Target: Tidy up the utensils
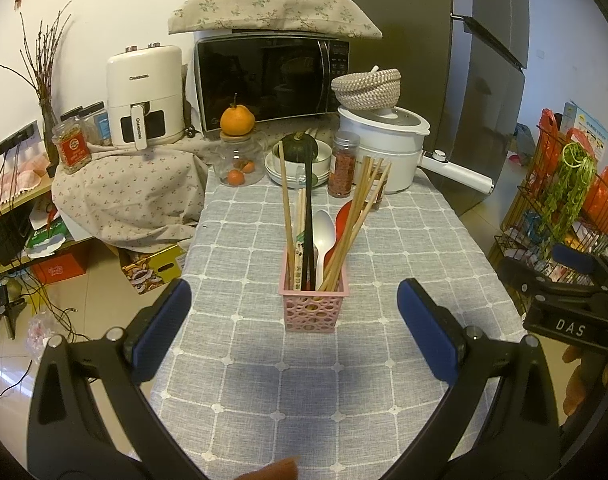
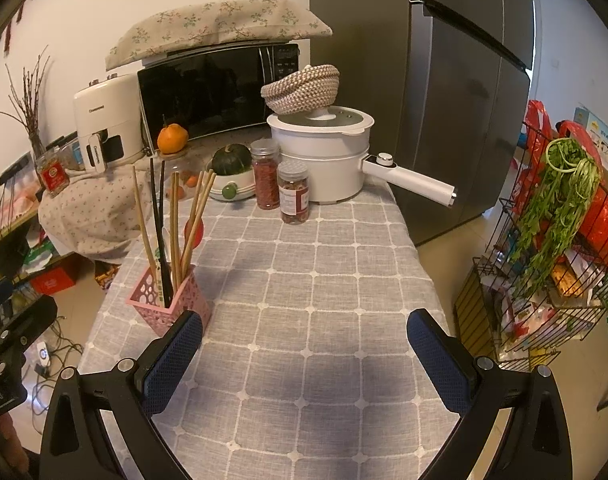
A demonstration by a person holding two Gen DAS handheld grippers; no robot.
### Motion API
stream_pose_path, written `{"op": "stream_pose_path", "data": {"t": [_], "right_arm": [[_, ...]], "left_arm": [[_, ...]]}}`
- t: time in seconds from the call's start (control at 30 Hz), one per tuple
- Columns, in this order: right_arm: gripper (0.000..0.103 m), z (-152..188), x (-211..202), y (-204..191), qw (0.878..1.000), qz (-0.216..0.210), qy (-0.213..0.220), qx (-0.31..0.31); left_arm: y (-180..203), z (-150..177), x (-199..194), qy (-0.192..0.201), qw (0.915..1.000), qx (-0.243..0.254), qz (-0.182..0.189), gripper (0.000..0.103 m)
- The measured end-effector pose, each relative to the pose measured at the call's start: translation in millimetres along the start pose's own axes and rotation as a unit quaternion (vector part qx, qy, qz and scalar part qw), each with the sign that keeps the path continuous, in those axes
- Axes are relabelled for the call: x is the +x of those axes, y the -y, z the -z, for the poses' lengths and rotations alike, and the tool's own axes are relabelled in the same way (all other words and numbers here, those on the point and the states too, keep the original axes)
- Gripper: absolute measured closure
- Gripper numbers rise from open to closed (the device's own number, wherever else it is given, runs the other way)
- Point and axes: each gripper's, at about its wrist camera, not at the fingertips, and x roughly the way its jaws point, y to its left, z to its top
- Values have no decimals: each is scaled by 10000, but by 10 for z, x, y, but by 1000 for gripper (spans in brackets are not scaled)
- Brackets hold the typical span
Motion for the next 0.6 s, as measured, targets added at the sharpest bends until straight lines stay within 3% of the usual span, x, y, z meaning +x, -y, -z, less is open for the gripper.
{"op": "stream_pose_path", "data": {"t": [0.6], "right_arm": [[0, 19, 31, -29, 10000, -31, -74, 23]], "left_arm": [[11, 4, -1, 1, 10000, 26, 52, 1]]}}
